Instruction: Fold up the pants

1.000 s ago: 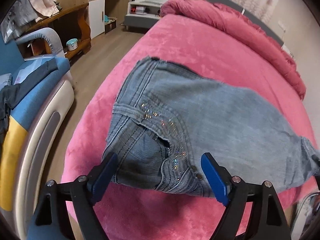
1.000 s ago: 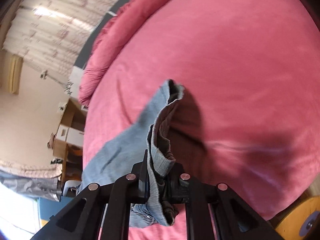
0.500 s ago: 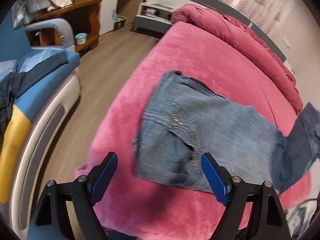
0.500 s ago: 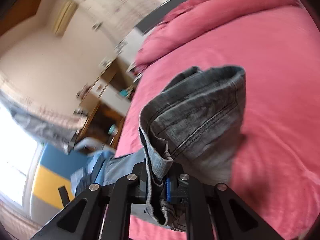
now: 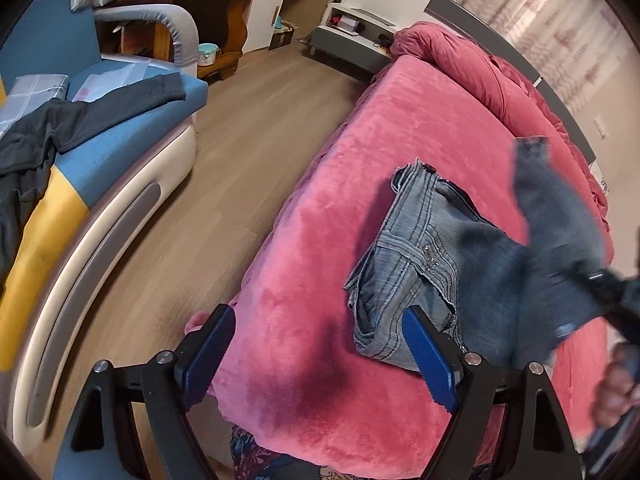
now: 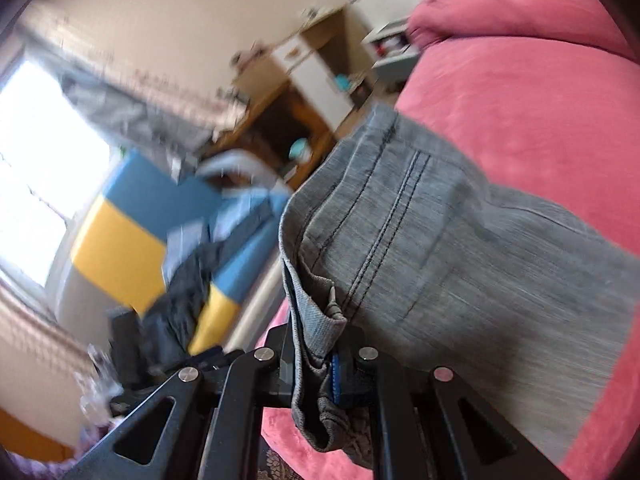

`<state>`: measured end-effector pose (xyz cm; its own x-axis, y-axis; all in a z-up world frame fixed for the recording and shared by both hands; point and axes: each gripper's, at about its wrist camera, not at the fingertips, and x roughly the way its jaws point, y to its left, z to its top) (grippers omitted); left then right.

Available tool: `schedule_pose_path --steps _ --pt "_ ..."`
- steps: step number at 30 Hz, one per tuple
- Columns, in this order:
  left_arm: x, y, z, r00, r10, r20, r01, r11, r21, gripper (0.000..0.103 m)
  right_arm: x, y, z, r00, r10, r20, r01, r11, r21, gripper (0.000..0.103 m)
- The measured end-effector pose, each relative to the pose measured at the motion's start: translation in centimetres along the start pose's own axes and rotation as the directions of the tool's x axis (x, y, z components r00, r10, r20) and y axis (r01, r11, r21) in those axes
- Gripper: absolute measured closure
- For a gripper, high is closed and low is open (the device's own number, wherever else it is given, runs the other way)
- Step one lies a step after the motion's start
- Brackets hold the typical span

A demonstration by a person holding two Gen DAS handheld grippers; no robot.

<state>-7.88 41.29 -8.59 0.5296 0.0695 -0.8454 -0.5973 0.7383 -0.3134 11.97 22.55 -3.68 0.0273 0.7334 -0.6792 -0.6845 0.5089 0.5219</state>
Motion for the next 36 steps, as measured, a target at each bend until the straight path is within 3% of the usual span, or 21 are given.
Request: schedule_pose_path --steps 4,7,8,10,15,20,21,23,24,27,29,32,34,36 --pt "-0.4 0.3 0.4 1.0 -0.019 0.007 0.019 1.0 -0.005 0.017 5.0 1.2 -1.1 0.995 -0.011 -0.097 0.008 1.0 -0.03 0.093" --pt "-1.0 0.2 0.7 0.999 -0.033 0.025 0.033 0.999 0.0 0.017 7.0 1.2 -2.2 0.989 0.015 -0.147 -0.017 1.0 -0.011 0.079" --pt "-1.2 0.0 0.8 0.999 -0.04 0.029 0.04 0.999 0.003 0.017 7.3 1.0 -2.5 0.988 0.035 -0.151 -0.034 0.999 0.009 0.07" --pt "-1.8 -0.4 1.1 0.998 -0.054 0.042 0.053 0.999 0.01 0.017 6.7 0.1 -2.8 0.986 0.102 -0.136 -0.092 0.993 0.08 0.058" --pt "-3.4 -2.9 1.7 0.99 -0.126 0.07 0.122 0.991 0.059 0.017 1.2 -2.1 -2.8 0.99 0.138 -0.021 -0.133 0.979 0.157 0.056" --pt "-5.4 -7.0 1.9 0.953 -0.293 0.084 0.282 0.952 0.119 0.016 -5.8 -5.5 -4.9 0.997 -0.058 0.059 0.048 0.987 0.156 0.056" --pt "-5.2 -8.4 1.8 0.942 -0.329 0.062 0.317 0.937 0.146 0.016 -6.9 -6.3 -5.7 0.989 -0.127 0.07 0.114 0.979 0.169 0.056" --pt "-4.0 -10.6 1.4 0.938 -0.345 0.02 0.336 0.923 0.19 0.016 -8.3 -7.6 -6.9 0.972 -0.224 0.074 0.207 0.96 0.188 0.058" --pt "-3.1 -11.7 1.2 0.94 -0.341 -0.003 0.334 0.918 0.214 0.016 -8.5 -8.3 -7.7 0.969 -0.241 0.059 0.226 0.954 0.195 0.067" --pt "0.3 -14.1 0.7 0.94 -0.332 -0.084 0.342 0.908 0.241 0.016 -7.9 -8.9 -9.6 0.96 -0.278 0.005 0.273 0.945 0.181 0.069" --pt "2.3 -14.2 0.5 0.969 -0.232 -0.087 0.246 0.937 0.247 0.016 -7.1 -9.1 -10.6 0.957 -0.287 -0.036 0.289 0.943 0.165 0.069" --pt "5.7 -12.5 0.7 0.991 -0.054 -0.123 0.083 0.967 0.242 0.02 -5.2 -9.7 -12.6 0.955 -0.272 -0.12 0.29 0.941 0.174 0.07" --pt "6.7 -10.8 0.8 0.982 -0.079 -0.173 0.112 0.975 0.19 0.026 -4.5 -10.2 -14.2 0.955 -0.252 -0.156 0.278 0.944 0.178 0.072" --pt "5.8 -9.9 0.9 0.979 -0.132 -0.156 0.156 0.976 0.155 0.025 -4.6 -10.1 -15.1 0.96 -0.232 -0.155 0.257 0.95 0.175 0.073"
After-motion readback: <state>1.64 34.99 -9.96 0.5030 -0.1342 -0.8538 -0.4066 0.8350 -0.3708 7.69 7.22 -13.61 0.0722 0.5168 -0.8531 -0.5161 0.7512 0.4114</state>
